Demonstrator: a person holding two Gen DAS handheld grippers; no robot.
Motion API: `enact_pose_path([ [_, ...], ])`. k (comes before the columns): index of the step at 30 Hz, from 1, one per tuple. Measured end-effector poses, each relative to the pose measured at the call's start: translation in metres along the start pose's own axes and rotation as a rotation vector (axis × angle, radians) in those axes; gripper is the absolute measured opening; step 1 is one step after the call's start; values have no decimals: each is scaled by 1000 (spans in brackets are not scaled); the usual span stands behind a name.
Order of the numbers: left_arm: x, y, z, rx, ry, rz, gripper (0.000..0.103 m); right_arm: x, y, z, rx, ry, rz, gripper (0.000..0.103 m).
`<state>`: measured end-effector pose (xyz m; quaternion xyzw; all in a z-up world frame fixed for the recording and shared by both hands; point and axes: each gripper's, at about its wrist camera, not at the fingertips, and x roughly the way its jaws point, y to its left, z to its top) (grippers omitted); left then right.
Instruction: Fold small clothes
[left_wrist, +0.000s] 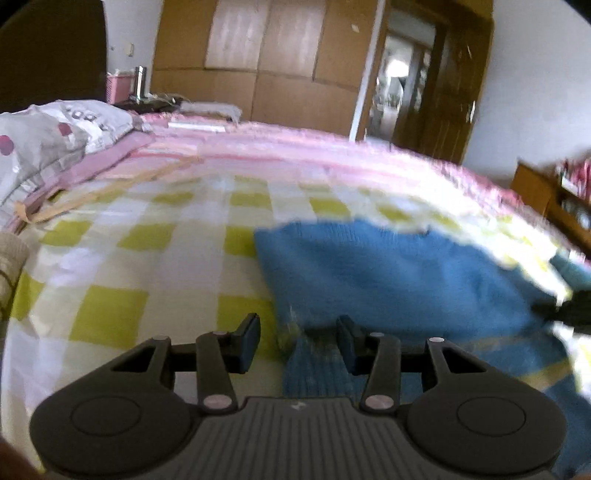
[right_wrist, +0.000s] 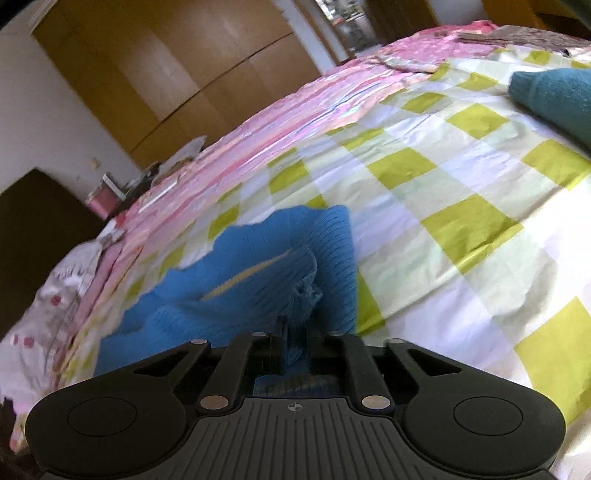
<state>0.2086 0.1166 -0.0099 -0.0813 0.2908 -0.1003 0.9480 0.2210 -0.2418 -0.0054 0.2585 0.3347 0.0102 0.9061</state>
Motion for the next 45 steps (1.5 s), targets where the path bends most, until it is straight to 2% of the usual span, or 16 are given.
enact_pose_path([
  [3,-11,8,7,-70,-59,-7,50,-12,4,1,-47,-17,-5,15],
  [6,-7,10,9,-138,-79,-20,52,-27,7,2,-91,-65,-23,16],
  [10,14,-5,13,-75,-57,32,52,-24,13,15,-138,-93,-48,18],
  [13,31,-12,9,-51,-13,40,52,-16,17,26,-159,-105,-53,23],
  [17,41,-20,-2,8,26,73,53,13,23,36,-232,-45,-68,29],
  [20,39,-19,-4,4,24,68,53,36,22,35,-265,20,-119,30],
  [23,40,-17,-5,-8,23,60,53,37,22,33,-275,22,-117,30],
  [24,40,-17,-5,-8,22,60,53,36,24,33,-284,27,-111,28],
  [26,40,-17,-5,-4,20,64,54,33,29,30,-325,38,-94,12],
  [28,39,-19,-6,5,14,69,54,29,38,27,-378,32,-89,7],
  [33,39,-18,-6,5,14,63,54,2,49,28,-386,-107,0,6],
  [35,39,-18,-6,4,16,61,54,-1,45,28,-371,-150,-10,7],
  [36,39,-18,-6,7,18,61,55,2,43,28,-381,-152,-40,13],
  [39,38,-20,-6,13,20,66,55,18,32,30,-387,-63,-140,13],
  [42,35,-22,-4,15,17,72,55,4,26,34,-332,-91,-132,13],
  [45,26,-26,1,23,-23,72,55,-10,32,31,-338,-122,-103,13],
])
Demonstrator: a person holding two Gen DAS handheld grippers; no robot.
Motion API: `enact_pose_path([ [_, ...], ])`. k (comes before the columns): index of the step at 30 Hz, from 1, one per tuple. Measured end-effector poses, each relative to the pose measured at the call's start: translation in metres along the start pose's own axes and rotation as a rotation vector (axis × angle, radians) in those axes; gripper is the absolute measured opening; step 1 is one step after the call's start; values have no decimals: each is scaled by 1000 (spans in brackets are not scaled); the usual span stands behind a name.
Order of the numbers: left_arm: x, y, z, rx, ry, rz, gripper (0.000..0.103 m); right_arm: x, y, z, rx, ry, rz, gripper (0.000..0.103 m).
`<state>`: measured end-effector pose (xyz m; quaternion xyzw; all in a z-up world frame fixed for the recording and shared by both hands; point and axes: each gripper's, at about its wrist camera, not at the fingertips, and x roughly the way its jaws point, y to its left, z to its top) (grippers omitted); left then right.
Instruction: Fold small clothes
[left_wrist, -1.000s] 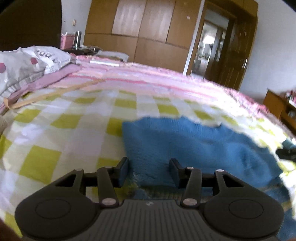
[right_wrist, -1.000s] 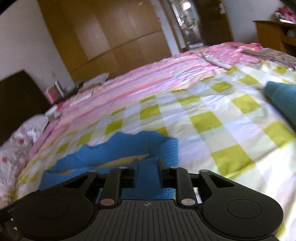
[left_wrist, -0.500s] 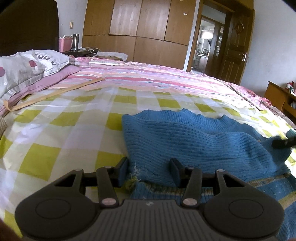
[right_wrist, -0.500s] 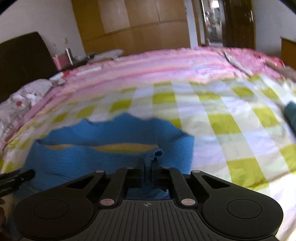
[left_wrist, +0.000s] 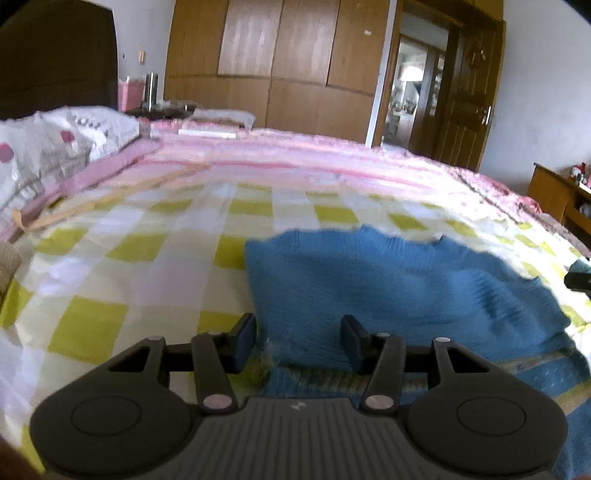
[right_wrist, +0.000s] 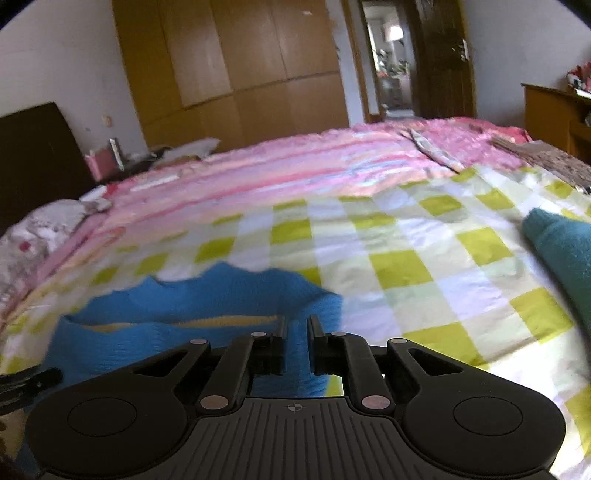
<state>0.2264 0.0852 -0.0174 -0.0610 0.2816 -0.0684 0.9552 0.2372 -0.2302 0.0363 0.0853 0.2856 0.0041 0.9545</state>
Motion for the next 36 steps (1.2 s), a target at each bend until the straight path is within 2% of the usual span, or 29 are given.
enact_pose_path([
  [3,-5,-7,4,12,-26,-16,55,-2,20,-6,-73,7,59,14],
  [6,2,-11,0,54,4,1,55,11,37,-16,-106,57,105,14],
  [8,8,-12,-4,81,32,24,56,21,41,-22,-123,81,92,13],
  [10,10,-10,-3,86,43,33,58,29,40,-27,-131,111,35,12],
  [13,12,-3,-3,47,63,40,61,28,34,-28,-114,123,38,12],
  [15,9,1,-3,12,71,30,61,19,35,-27,-116,127,48,15],
  [21,-18,-1,-4,8,65,42,61,-26,44,-40,-131,190,184,18],
  [24,-37,0,-11,-28,99,6,61,-52,46,-55,-141,239,237,18],
  [27,-62,4,-25,-23,146,4,61,-80,46,-69,-150,278,284,18],
  [30,-86,11,-40,-44,205,7,61,-100,46,-84,-149,335,338,24],
  [36,-136,18,-62,-66,267,44,61,-123,55,-109,-232,393,352,32],
])
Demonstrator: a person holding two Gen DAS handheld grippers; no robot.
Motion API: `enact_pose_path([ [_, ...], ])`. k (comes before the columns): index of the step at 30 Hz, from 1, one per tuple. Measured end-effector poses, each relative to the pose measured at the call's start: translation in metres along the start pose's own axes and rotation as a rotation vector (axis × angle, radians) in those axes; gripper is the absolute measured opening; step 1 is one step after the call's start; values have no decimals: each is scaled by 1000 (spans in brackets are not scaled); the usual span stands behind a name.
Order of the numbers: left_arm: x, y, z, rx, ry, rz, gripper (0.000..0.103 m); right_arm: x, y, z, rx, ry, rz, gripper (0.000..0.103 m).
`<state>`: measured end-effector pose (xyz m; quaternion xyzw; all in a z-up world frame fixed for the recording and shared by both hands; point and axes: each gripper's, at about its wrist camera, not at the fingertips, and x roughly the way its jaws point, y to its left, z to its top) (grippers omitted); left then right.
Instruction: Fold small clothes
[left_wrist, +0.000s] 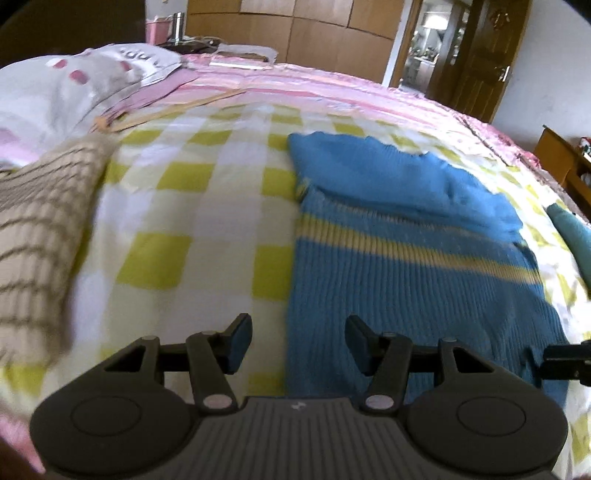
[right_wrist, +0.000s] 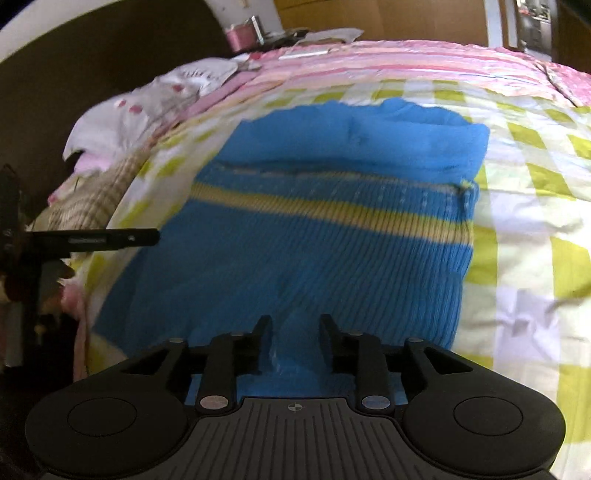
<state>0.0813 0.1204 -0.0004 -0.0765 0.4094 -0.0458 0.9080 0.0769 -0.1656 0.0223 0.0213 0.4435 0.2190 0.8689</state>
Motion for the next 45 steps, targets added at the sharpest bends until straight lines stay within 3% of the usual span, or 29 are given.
enact_pose_path([
  [3,-19,0,-15,1,5,18,61,-6,5,-11,-6,12,1,36],
  [8,-39,-5,-23,8,-9,26,61,-6,16,-28,-57,1,-70,36],
  [12,-48,-11,-31,43,12,32,61,-14,17,-39,-77,-16,-166,29],
  [21,-53,-25,-45,156,80,83,61,-56,-25,-64,144,-73,-286,27],
  [27,-39,-34,-48,212,155,109,61,-74,-41,-87,288,-93,-235,28],
  [37,-31,-54,-53,290,183,119,59,-81,-31,-91,263,-155,-222,31],
  [39,-31,-56,-53,289,187,106,57,-83,-31,-92,267,-161,-221,32],
  [44,-28,-49,-49,227,207,107,23,-80,-33,-94,286,-159,-208,32],
  [45,-28,-44,-47,206,216,109,21,-80,-33,-94,287,-159,-206,32],
])
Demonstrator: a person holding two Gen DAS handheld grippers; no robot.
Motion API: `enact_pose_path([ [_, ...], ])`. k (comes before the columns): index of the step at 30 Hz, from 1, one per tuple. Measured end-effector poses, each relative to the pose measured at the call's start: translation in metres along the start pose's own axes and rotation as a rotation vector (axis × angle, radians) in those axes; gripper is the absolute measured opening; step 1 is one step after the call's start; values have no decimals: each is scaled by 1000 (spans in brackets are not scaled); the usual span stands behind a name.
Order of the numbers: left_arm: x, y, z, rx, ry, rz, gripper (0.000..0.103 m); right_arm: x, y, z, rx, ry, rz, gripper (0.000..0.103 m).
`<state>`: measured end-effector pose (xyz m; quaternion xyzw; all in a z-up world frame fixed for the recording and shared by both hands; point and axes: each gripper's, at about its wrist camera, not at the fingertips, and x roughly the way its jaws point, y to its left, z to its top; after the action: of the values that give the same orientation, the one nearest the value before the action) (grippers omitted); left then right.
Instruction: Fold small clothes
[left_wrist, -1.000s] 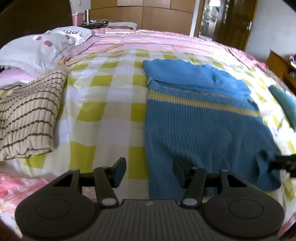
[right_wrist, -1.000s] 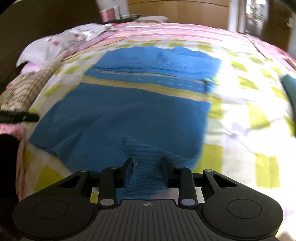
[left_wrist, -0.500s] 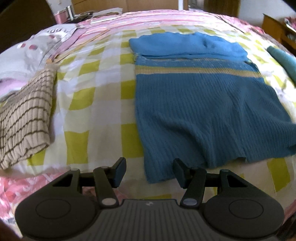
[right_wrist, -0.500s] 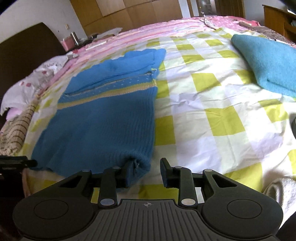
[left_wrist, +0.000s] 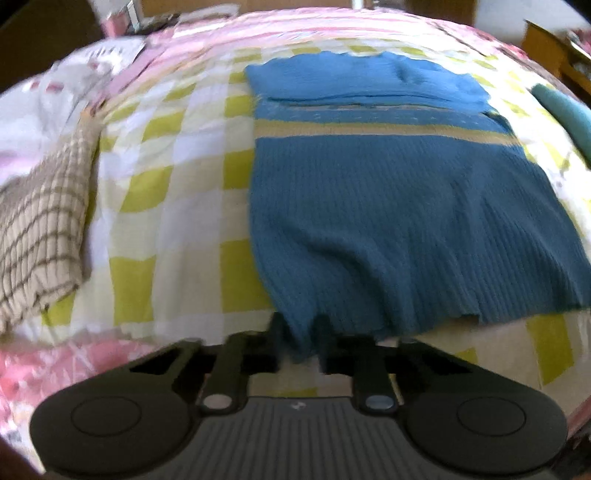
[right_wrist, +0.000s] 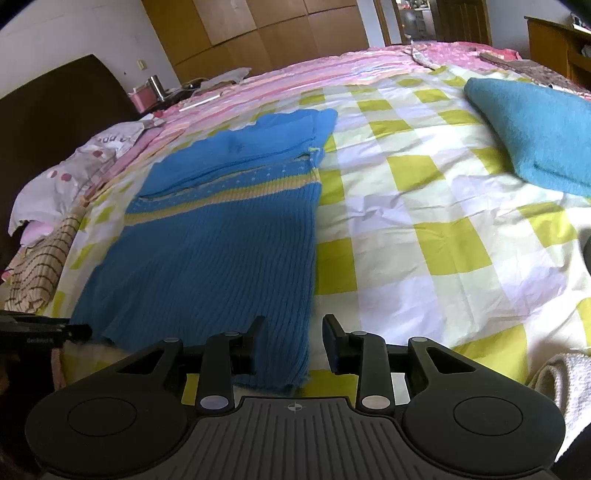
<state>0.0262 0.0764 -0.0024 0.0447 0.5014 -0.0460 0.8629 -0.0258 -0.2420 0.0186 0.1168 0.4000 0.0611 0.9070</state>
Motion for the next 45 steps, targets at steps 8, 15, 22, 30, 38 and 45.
enact_pose_path([
  [8,-15,36,-10,-104,25,64,13,0,-4,-3,23,11,15,32],
  [15,-14,43,-13,-209,10,-63,14,6,0,-7,29,58,33,33],
  [22,-10,39,-2,-210,-17,-103,35,12,0,-7,69,85,46,33],
  [30,9,30,10,-158,33,-112,54,24,6,-4,65,113,50,33],
  [38,9,42,11,-210,33,-147,30,24,-5,-4,142,115,99,35],
  [45,9,43,11,-227,28,-175,22,29,-8,-2,179,111,148,33],
])
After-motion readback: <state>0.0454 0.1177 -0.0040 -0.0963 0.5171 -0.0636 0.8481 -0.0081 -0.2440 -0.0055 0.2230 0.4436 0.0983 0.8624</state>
